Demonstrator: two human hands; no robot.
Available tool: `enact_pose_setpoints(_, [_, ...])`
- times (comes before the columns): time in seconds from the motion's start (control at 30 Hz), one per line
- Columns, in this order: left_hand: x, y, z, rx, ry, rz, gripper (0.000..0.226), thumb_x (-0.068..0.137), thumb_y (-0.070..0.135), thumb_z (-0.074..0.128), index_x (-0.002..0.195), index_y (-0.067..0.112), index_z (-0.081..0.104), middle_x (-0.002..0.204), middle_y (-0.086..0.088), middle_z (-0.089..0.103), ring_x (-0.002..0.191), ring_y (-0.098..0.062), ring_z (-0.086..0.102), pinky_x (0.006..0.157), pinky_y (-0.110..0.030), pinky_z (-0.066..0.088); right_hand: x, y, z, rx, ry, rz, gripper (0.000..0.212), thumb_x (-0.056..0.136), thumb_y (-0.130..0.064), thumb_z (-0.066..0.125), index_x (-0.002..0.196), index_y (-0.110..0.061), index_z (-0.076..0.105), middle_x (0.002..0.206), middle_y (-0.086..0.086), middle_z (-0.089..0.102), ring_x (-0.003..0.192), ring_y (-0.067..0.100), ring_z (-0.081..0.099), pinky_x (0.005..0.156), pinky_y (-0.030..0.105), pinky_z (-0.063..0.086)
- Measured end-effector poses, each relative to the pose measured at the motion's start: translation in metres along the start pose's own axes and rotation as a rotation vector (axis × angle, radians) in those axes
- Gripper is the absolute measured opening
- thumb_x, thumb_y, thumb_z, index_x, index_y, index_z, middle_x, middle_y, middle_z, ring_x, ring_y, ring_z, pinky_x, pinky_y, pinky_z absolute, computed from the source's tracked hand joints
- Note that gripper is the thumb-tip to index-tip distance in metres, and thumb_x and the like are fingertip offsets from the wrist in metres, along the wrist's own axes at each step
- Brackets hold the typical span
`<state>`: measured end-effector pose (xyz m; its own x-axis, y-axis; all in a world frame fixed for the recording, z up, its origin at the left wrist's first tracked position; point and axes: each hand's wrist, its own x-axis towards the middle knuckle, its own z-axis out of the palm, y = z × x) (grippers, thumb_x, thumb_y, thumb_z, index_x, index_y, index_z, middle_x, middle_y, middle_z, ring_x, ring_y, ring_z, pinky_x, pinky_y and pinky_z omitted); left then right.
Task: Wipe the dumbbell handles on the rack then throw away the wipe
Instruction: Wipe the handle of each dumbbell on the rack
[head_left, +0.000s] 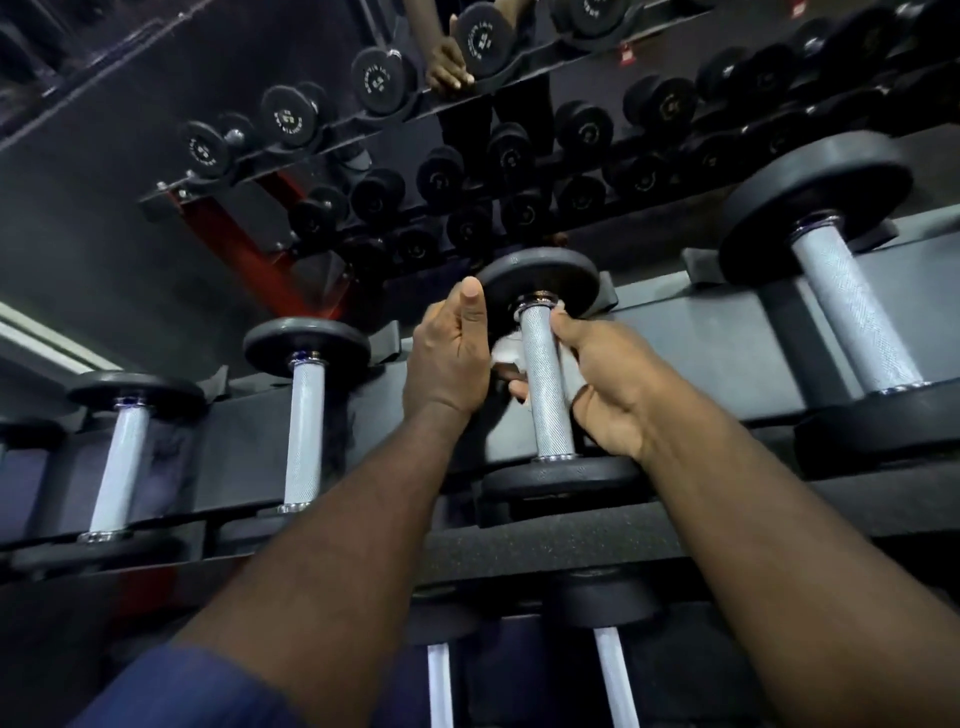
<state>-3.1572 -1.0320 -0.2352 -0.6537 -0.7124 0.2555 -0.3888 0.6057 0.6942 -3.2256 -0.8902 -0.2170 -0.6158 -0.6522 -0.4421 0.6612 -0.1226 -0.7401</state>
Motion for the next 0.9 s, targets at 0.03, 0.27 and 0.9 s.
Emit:
enact_pose_setpoints(0.03, [-0.001, 0.0, 0.0, 0.0, 0.008, 0.006, 0.05, 0.103, 0.065, 0.021, 0.08, 0.028, 0.046, 0.078, 0.007, 0.045, 0.076, -0.015, 0.047, 0.07, -0.032, 0.036, 0.0, -0.002, -0.003, 0.025, -0.021, 0.028, 0.033, 0.107, -0.024, 0.049, 0.114, 0.002, 0.066, 0.104, 0.021, 0.075, 0.1, 0.037, 0.072, 0.09, 0.052, 0.059])
enact_pose_setpoints(0.27, [-0.002, 0.001, -0.002, -0.026, -0.003, -0.036, 0.066, 0.106, 0.062, 0.023, 0.113, 0.011, 0.064, 0.106, -0.012, 0.064, 0.1, -0.031, 0.062, 0.082, -0.04, 0.047, 0.002, -0.004, -0.003, 0.027, -0.041, 0.075, 0.03, 0.105, -0.024, 0.051, 0.118, -0.002, 0.067, 0.113, 0.021, 0.073, 0.104, 0.034, 0.072, 0.088, 0.051, 0.059])
enact_pose_setpoints(0.9, [0.003, -0.006, -0.005, -0.041, -0.088, 0.044, 0.065, 0.098, 0.075, 0.012, 0.11, 0.033, 0.06, 0.106, 0.005, 0.055, 0.092, -0.016, 0.052, 0.081, -0.037, 0.045, -0.036, -0.013, 0.005, -1.679, 0.088, -0.659, 0.034, 0.103, -0.033, 0.05, 0.136, -0.035, 0.056, 0.1, 0.009, 0.07, 0.091, 0.033, 0.063, 0.077, 0.039, 0.051])
